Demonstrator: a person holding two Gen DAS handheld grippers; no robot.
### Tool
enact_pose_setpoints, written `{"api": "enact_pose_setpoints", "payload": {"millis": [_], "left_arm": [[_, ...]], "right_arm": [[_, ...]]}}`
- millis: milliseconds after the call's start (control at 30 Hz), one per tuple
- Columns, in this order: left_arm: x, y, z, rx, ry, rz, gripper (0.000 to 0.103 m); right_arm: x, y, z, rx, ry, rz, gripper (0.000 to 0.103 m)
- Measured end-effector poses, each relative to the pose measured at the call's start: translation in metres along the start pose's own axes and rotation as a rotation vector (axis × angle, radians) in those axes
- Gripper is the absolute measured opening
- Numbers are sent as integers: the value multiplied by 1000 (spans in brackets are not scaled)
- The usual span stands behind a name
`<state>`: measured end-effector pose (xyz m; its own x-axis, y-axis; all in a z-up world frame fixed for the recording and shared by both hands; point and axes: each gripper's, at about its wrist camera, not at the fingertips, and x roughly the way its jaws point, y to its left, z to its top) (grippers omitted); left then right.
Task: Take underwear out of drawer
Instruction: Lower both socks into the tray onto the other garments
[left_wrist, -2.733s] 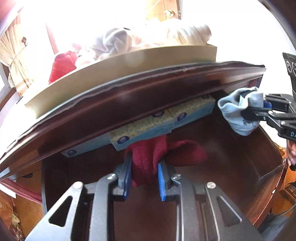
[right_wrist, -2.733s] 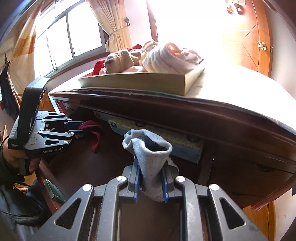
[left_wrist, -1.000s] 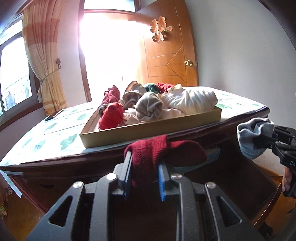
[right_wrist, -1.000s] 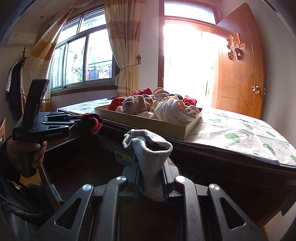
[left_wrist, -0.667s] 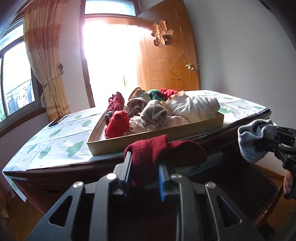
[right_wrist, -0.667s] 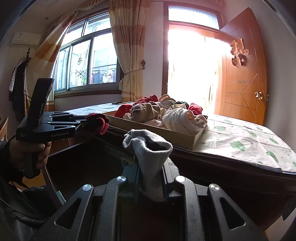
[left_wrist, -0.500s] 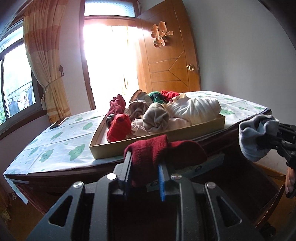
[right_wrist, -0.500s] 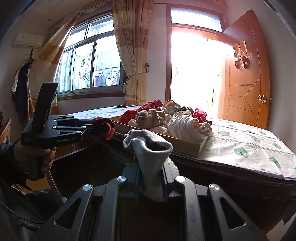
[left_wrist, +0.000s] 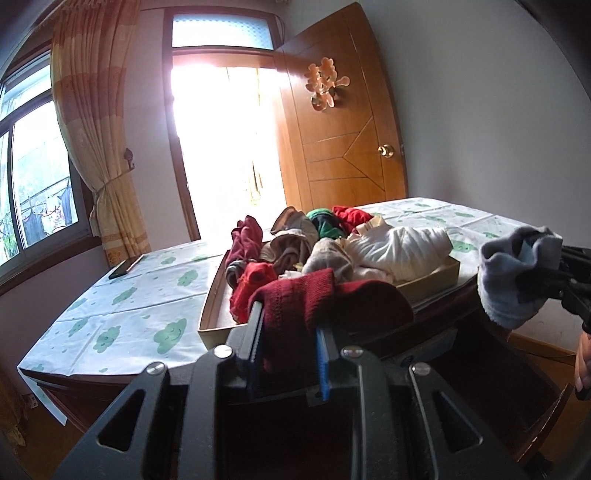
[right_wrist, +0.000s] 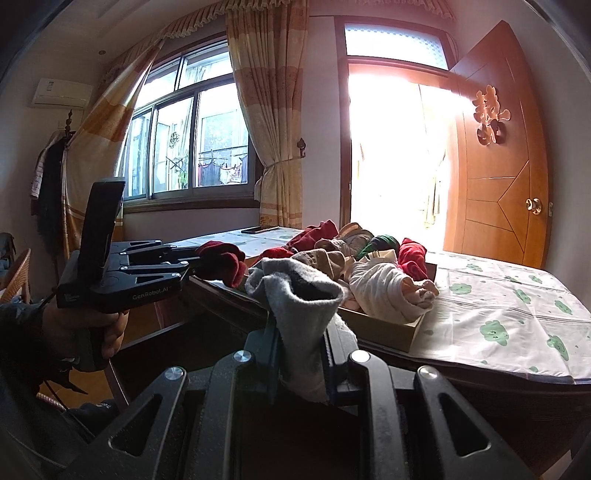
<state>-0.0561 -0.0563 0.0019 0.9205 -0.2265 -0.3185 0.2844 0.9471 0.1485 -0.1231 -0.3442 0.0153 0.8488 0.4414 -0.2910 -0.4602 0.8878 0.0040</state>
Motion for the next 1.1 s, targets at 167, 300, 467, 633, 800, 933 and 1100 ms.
{"api": "enact_pose_setpoints", "payload": {"millis": [167, 300, 467, 633, 800, 933, 1100], "left_arm": [[4, 1, 9, 12, -8, -3, 22], [12, 4, 17, 15, -1, -10, 22], [24, 11, 29, 20, 10, -16, 22], [39, 16, 42, 35, 25, -11, 22], [61, 21, 51, 27, 58, -18, 22], [76, 21, 56, 24, 84, -22, 22], [93, 21, 61, 36, 110, -17, 22]], "right_arm": [[3, 2, 13, 0, -10, 15, 21], [12, -2, 27, 14, -8, 19, 21], [22, -12, 47, 47, -5, 21, 21], [37, -25, 66, 79, 6, 13, 21], [52, -36, 81, 113, 24, 3, 21], [65, -45, 88, 138, 42, -9, 21], [85, -57, 94, 164, 69, -24, 21]]}}
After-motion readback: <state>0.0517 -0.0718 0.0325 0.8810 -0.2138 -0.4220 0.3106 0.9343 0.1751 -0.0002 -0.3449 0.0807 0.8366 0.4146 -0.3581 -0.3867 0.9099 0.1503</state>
